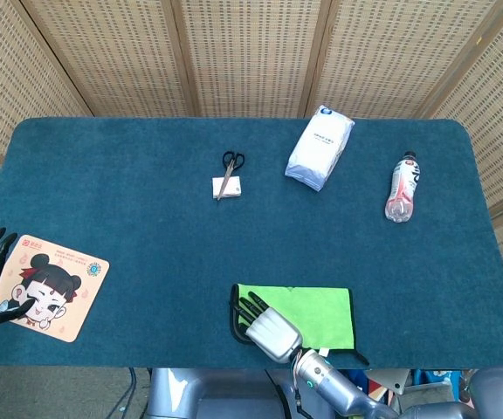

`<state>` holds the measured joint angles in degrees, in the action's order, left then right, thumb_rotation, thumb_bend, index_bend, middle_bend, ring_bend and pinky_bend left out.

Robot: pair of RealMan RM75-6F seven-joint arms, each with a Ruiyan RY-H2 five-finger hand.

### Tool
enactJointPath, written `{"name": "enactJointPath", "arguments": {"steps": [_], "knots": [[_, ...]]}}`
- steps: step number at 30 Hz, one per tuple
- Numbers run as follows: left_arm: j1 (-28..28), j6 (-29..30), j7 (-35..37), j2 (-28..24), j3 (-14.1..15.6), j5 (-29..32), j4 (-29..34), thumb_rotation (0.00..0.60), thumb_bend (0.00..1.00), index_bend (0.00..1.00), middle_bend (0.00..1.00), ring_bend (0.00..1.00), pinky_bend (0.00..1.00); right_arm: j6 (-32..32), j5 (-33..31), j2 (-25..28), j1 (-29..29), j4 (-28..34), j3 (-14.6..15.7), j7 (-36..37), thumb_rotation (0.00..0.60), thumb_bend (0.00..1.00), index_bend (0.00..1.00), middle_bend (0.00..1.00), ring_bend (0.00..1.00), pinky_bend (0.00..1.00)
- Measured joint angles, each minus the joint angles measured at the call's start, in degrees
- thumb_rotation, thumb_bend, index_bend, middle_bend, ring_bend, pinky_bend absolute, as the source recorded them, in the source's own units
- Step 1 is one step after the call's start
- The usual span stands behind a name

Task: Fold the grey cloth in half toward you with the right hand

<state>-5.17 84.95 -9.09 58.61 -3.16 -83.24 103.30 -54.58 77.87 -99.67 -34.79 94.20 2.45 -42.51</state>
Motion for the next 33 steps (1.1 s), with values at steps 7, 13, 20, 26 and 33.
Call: {"name": "enactJointPath", "arguments": {"steps": [7, 13, 20, 26, 33], "knots": [[0.0, -0.1, 0.2, -0.1, 0.0, 0.1, 0.0, 0.6, 0.15, 0.0, 0.0, 0.0, 0.0, -0.2, 0.1, -0.4, -0.1, -1.1, 0.1, -0.2, 0.6, 0.37, 0.42, 0.0, 0.0, 0.0], [0.0, -0.1, 0.1, 0.0, 0.0, 0.1, 0.0, 0.6, 0.15, 0.0, 0.0, 0.0, 0.0, -0.4, 0.1, -0.6, -0.1, -1.5, 0.2, -0.2, 0.6, 0.42, 0.46, 0.0, 0.0, 0.0], [-0.1, -0.1, -0.1, 0.0, 0.0, 0.1, 0.0, 0.6, 0.15, 0.0, 0.0, 0.0, 0.0, -0.5, 0.4, -0.6, 0.0, -1.7, 0.5, -0.2, 0.6, 0.52, 0.48, 0.0, 0.0, 0.0], [-0.1, -0.2, -0.2, 0.1, 0.0, 0.2, 0.0, 0.6, 0.15, 0.0, 0.0, 0.0, 0.0, -0.6, 0.8, -0.4, 0.0, -1.6, 0.7, 0.4, 0.6, 0.52, 0.51, 0.0, 0.0, 0.0], [-0.1, -0.2, -0.3, 0.1, 0.1, 0.2, 0.0, 0.6, 0.15, 0.0, 0.0, 0.0, 0.0, -0.5, 2.2, -0.2, -0.2, -1.3, 0.9, 2.3, 0.6, 0.52, 0.53, 0.0, 0.0, 0.0]]}}
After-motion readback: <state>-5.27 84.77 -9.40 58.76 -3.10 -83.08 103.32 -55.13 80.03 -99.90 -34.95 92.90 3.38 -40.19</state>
